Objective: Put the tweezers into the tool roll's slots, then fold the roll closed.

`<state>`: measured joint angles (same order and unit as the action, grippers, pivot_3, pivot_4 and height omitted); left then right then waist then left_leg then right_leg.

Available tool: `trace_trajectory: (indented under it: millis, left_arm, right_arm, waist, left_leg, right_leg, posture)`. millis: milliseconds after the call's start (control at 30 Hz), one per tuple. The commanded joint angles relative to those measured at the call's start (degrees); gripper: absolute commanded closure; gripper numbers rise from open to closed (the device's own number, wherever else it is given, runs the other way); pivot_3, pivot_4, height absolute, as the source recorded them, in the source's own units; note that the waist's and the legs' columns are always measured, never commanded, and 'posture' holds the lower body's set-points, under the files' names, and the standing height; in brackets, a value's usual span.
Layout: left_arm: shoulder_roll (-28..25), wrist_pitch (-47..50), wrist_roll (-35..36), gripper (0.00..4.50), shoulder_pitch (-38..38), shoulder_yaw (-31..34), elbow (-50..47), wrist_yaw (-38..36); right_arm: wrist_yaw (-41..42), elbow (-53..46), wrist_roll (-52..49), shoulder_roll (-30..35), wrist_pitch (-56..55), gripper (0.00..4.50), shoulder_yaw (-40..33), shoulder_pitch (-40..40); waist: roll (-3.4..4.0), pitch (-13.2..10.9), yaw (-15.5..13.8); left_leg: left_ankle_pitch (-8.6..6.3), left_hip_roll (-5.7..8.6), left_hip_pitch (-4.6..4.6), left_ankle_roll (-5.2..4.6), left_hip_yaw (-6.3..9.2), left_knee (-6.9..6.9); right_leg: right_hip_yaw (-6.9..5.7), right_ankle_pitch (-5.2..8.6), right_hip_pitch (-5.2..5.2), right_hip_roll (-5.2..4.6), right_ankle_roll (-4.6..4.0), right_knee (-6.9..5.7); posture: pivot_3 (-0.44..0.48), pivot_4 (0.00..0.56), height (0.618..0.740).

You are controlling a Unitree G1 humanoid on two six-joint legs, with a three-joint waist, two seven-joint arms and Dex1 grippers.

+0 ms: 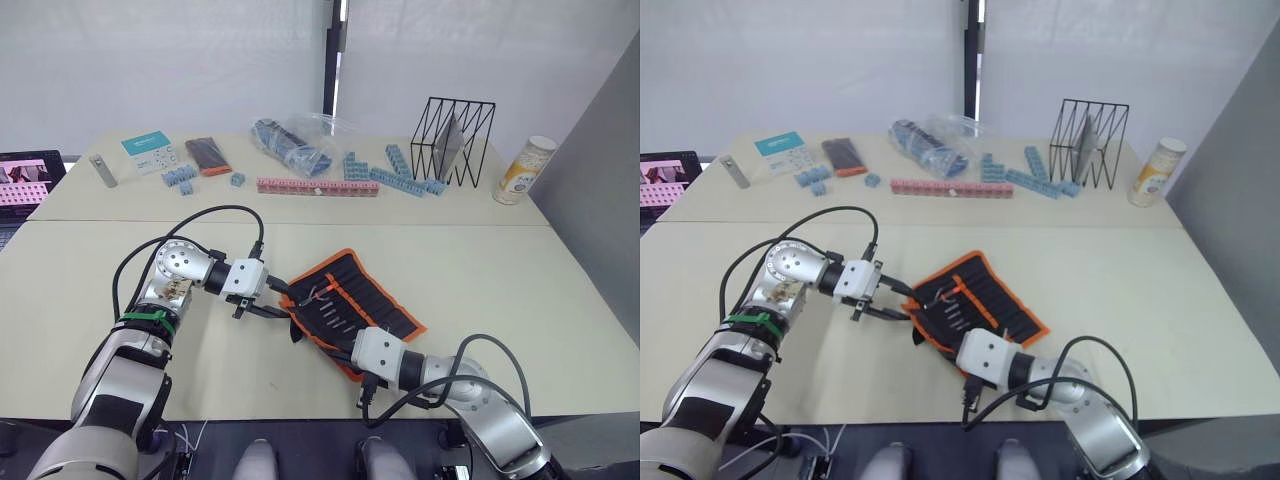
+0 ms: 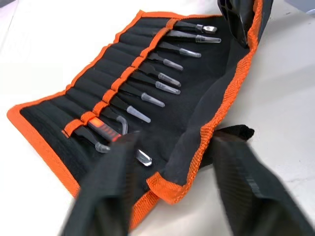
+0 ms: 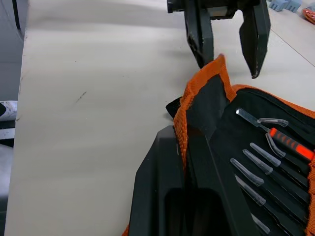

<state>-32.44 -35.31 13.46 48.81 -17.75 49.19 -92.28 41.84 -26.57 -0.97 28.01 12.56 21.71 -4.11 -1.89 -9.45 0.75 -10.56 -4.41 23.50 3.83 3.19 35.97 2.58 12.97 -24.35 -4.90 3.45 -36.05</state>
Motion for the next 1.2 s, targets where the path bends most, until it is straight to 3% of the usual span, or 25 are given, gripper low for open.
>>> trace_trajectory:
  millis: [33, 100, 133, 433, 567, 767, 933, 1100, 1200]
  left_arm:
    - [-1.7, -1.3, 2.3, 3.78, 0.7, -0.9, -0.3, -0.2]
    - [-2.7, -1.4, 3.2, 4.46, -0.2, -1.8, -1.5, -0.2]
    - [-3.3, -1.6, 3.6, 4.49, -0.6, -2.3, -2.1, -0.2]
    - [-8.4, 2.8, 5.0, 4.49, -10.7, -1.1, -16.3, -0.2]
    - [-11.5, 8.3, 5.3, 4.49, -16.7, 1.6, -25.3, 1.1]
    - [-17.2, 21.9, 7.3, 4.49, -30.0, 6.2, -42.9, 7.8]
    - [-18.9, 33.1, 9.1, 4.49, -39.9, 10.9, -55.7, 16.7]
    - [-18.0, 40.2, 10.0, 4.49, -43.6, 13.6, -61.5, 23.0]
    - [-17.6, 40.6, 8.1, 4.49, -43.3, 13.3, -59.9, 24.1]
  right_arm:
    - [-0.2, -2.2, 0.3, 0.4, 0.2, 4.50, -0.4, 0.0]
    - [-0.1, -1.9, 0.9, 0.7, 0.2, 4.50, 0.0, -0.1]
    - [-0.2, -1.6, 1.4, 0.9, 0.1, 4.50, 0.2, -0.2]
    - [-0.8, 5.8, 7.1, 2.8, -4.3, 4.50, -0.3, -4.9]
    - [0.0, 10.8, 11.4, 5.8, -12.7, 4.50, 0.8, -7.9]
    - [-2.1, 22.1, 16.3, 7.0, -27.9, 4.50, 1.6, -16.7]
    - [-4.1, 30.2, 19.0, 8.3, -37.6, 4.50, 1.5, -20.8]
    - [-3.7, 30.6, 16.3, 8.8, -39.9, 4.50, -0.4, -21.6]
    - [-0.6, 28.2, 10.9, 8.7, -34.9, 4.50, -1.1, -19.4]
  waist:
    - [0.00, 0.0, 0.1]
    - [0.00, 0.0, 0.1]
    - [0.00, 0.0, 0.1]
    - [0.02, 0.0, 0.1]
    - [0.04, 0.0, 0.1]
    - [0.07, -0.1, 0.6]
    - [0.09, -0.2, 0.5]
    - [0.08, -0.2, 0.0]
    - [0.08, -0.2, 0.0]
  left_leg:
    - [0.00, 0.00, 0.00, 0.00, 0.00, 0.00]
    - [0.00, 0.00, 0.00, 0.00, 0.00, -0.01]
    - [0.00, 0.00, -0.01, 0.00, 0.01, -0.01]
    - [0.00, -0.01, -0.06, 0.00, -0.01, -0.01]
    - [0.00, -0.01, -0.06, 0.00, -0.03, -0.01]
    - [0.00, -0.07, -0.17, 0.00, -0.07, -0.05]
    - [0.00, -0.15, -0.20, 0.00, -0.07, -0.07]
    - [0.00, -0.16, -0.21, 0.00, -0.09, -0.05]
    - [0.00, -0.18, -0.24, 0.00, -0.09, -0.05]
  right_leg:
    - [0.00, 0.00, 0.00, 0.00, 0.00, 0.00]
    - [0.00, 0.00, -0.01, 0.01, 0.00, -0.01]
    - [0.00, 0.00, -0.01, 0.01, 0.00, -0.02]
    - [0.02, 0.08, -0.01, 0.01, -0.15, -0.06]
    - [0.06, 0.12, 0.00, 0.02, -0.22, -0.05]
    - [0.10, 0.14, 0.01, 0.07, -0.24, -0.10]
    - [0.12, 0.17, 0.00, 0.15, -0.30, -0.10]
    - [0.22, 0.21, 0.01, 0.22, -0.37, -0.08]
    - [0.68, 0.22, 0.02, 0.53, -0.39, -0.11]
  posture:
    - [0.000, 0.150, 0.721]
    - [0.000, 0.150, 0.721]
    - [0.000, 0.150, 0.721]
    - [0.000, 0.150, 0.721]
    - [0.000, 0.150, 0.721]
    - [0.000, 0.150, 0.721]
    - [0.000, 0.150, 0.721]
    - [0.000, 0.150, 0.721]
    - [0.000, 0.150, 0.721]
